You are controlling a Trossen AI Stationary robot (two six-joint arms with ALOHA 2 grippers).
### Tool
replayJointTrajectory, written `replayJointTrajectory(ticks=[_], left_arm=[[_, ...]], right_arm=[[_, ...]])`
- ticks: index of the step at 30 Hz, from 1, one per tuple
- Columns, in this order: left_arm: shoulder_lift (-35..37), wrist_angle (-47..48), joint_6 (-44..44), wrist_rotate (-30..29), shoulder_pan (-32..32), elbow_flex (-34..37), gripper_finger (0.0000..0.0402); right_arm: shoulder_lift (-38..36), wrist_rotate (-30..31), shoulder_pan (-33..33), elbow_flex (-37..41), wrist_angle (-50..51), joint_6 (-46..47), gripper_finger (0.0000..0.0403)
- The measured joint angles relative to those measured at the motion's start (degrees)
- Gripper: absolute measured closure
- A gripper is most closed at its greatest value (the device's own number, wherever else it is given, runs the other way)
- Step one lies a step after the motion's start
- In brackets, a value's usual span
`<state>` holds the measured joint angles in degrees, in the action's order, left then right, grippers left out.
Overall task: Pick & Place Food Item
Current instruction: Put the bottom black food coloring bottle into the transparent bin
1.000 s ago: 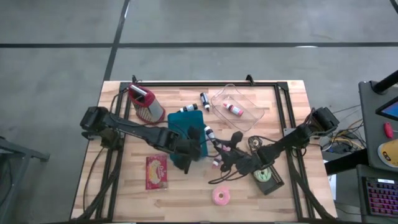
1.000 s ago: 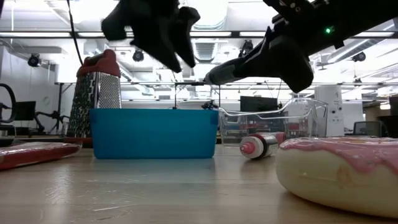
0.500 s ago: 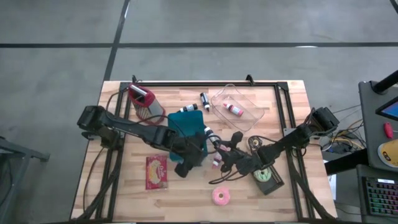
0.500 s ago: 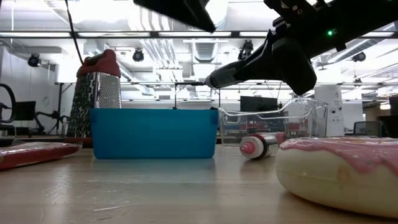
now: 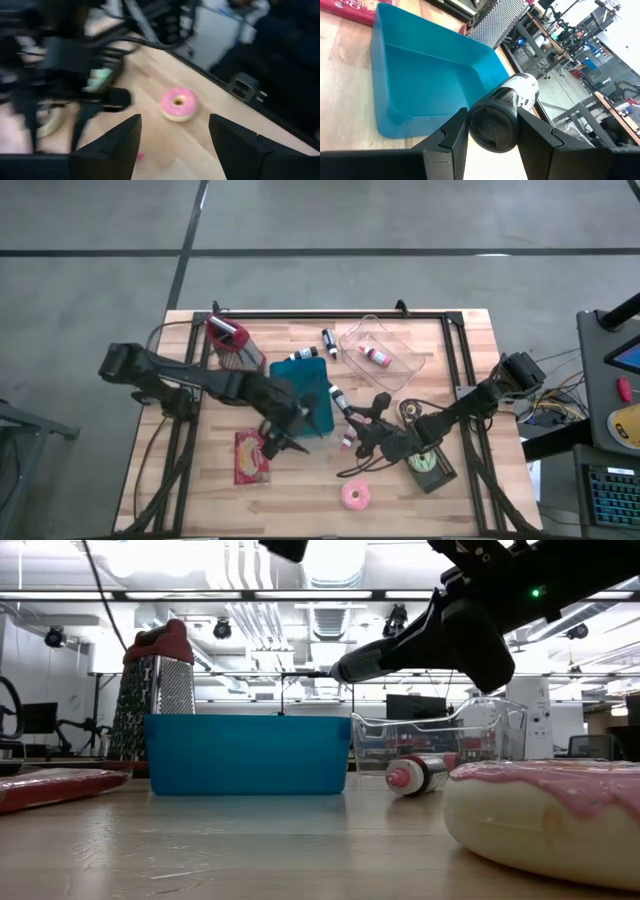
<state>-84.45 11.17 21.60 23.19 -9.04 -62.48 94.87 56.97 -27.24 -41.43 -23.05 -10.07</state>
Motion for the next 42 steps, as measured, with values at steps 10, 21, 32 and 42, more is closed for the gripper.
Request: replayJointTrajectory(ticks=[10,21,32,42], left_arm=[[21.4,-22.5,-8.4,-16.5,1.8,26.7,0.0163],[34.0,-33.9,-13.8,-21.2,1.9,44.8,0.0163],[32.3,-38.2,-14.4,-23.2,1.9,47.4,0.0163],[31.2,-39.1,-14.8,-23.3,2.0,47.3,0.0163]], right_arm=[[0.0,0.0,0.0,0.0,-0.1,-0.3,0.0273],[-3.8,-0.2,2.4,1.2,-0.2,-2.1,0.0273],[-18.9,-2.7,6.6,11.0,-0.4,-0.7,0.0273],[-32.9,-11.0,14.6,19.8,-0.5,2.1,0.0273]])
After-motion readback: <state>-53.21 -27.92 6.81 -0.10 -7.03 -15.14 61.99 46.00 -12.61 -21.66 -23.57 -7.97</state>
